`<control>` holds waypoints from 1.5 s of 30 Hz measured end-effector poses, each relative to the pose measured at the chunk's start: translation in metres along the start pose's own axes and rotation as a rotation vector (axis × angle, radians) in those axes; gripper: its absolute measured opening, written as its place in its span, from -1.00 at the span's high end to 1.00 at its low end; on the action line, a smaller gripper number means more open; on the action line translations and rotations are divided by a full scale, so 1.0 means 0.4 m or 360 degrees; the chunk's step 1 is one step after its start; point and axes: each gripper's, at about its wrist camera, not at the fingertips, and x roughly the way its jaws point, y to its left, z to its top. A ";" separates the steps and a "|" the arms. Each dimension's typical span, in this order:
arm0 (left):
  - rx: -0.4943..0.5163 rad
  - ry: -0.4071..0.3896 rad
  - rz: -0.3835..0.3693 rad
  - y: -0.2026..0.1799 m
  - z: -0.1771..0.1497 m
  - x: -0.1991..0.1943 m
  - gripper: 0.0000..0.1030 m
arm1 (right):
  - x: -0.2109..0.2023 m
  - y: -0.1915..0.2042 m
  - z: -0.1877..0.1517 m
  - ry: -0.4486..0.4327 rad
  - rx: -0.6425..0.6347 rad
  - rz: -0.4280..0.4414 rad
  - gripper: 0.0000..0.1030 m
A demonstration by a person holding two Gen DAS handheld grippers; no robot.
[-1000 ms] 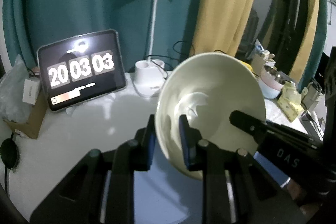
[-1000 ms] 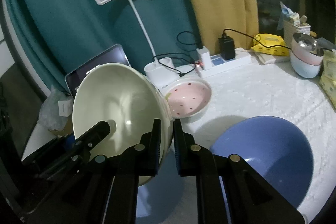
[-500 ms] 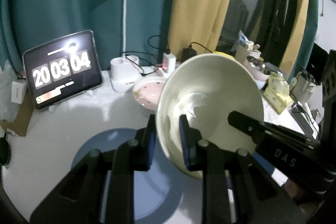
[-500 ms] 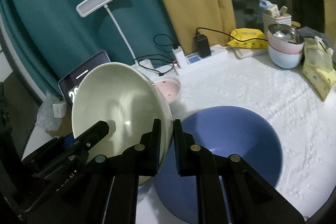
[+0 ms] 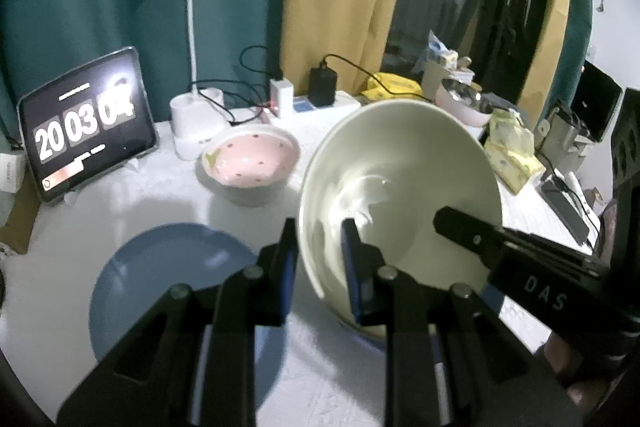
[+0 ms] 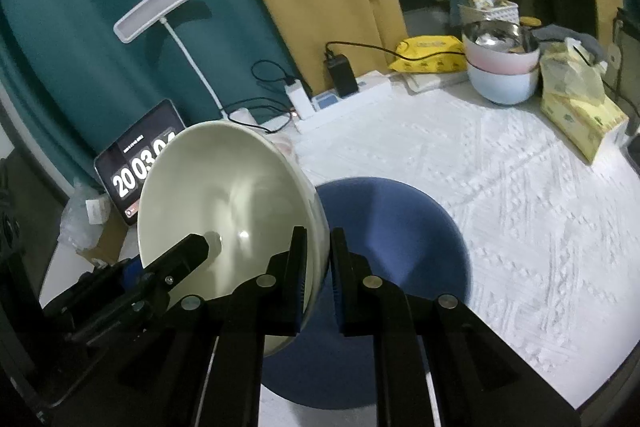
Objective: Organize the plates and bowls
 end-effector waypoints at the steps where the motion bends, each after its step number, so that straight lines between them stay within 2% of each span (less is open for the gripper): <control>1: 0.0005 0.0008 -0.0002 -0.007 -0.003 0.004 0.58 | 0.000 -0.008 -0.002 0.0006 0.0005 -0.0002 0.76; 10: 0.0067 0.0082 -0.0001 -0.065 -0.033 0.046 0.58 | 0.007 -0.085 -0.029 0.0075 0.0098 -0.0018 0.76; 15: 0.0099 0.0141 0.0005 -0.089 -0.048 0.076 0.58 | 0.027 -0.123 -0.035 0.0170 0.0157 -0.0030 0.75; 25: 0.0116 0.0224 0.0030 -0.103 -0.059 0.112 0.58 | 0.029 -0.137 -0.024 0.0190 0.0115 -0.0087 0.66; 38: 0.0110 0.0227 0.0019 -0.096 -0.063 0.100 0.55 | 0.043 -0.117 -0.016 0.0221 -0.0014 -0.0159 0.62; 41: 0.0094 0.0228 0.0016 -0.091 -0.060 0.095 0.54 | 0.039 -0.109 -0.015 0.0199 -0.0036 -0.0145 0.51; 45: 0.0079 0.0193 0.0024 -0.077 -0.049 0.082 0.54 | 0.026 -0.091 -0.003 0.0136 -0.0091 -0.0165 0.22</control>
